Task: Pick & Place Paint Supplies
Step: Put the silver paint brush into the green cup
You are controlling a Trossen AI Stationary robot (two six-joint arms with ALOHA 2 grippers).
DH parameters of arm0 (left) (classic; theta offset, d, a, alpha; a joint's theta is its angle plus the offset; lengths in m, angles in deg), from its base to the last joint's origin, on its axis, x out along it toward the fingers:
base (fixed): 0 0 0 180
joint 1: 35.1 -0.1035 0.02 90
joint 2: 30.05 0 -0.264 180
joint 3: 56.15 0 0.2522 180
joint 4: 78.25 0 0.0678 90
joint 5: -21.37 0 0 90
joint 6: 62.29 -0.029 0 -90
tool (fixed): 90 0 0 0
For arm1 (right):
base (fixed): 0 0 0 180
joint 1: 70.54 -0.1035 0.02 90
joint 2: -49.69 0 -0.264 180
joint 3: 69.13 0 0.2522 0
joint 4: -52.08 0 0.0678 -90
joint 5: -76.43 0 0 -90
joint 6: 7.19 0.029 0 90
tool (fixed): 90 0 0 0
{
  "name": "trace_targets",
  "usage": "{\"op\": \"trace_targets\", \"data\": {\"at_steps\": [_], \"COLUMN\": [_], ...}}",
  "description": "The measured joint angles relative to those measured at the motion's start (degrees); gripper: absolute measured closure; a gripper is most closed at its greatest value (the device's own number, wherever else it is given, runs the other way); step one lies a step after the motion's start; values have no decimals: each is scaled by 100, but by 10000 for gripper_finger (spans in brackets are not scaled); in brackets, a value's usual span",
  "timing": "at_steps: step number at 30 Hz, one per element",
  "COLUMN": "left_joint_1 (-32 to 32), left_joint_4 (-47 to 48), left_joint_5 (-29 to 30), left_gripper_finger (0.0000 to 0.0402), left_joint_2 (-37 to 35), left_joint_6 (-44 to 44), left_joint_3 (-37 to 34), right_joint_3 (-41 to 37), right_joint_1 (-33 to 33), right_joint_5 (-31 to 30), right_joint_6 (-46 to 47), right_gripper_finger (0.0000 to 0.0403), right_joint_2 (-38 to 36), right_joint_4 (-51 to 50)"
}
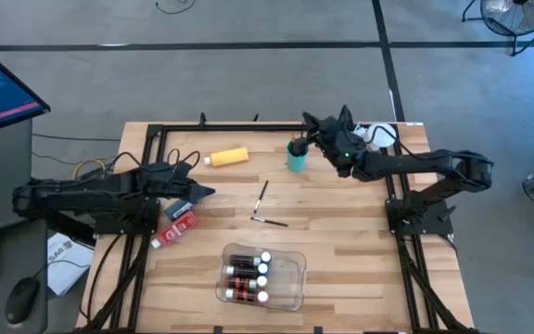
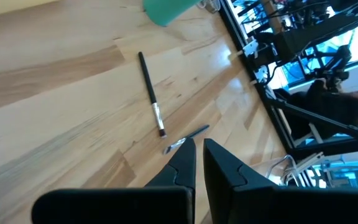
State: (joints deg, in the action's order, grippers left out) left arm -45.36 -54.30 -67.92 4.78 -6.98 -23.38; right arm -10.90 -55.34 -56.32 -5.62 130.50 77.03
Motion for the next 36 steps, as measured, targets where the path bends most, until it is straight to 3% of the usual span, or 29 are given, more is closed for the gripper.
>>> {"op": "trace_targets", "data": {"at_steps": [15,36], "left_joint_1": [0,0], "left_joint_4": [-71,-523], "left_joint_5": [267,821], "left_gripper_finger": [401,400], "left_joint_2": [44,44], "left_joint_6": [-22,-400], "left_joint_3": [0,2], "right_joint_3": [-94,-94], "right_joint_1": [-55,-203], "right_joint_5": [257,220], "right_joint_6": [-367,-253], "right_gripper_finger": [403,403], "right_joint_2": [274,893], "right_joint_4": [567,355]}}
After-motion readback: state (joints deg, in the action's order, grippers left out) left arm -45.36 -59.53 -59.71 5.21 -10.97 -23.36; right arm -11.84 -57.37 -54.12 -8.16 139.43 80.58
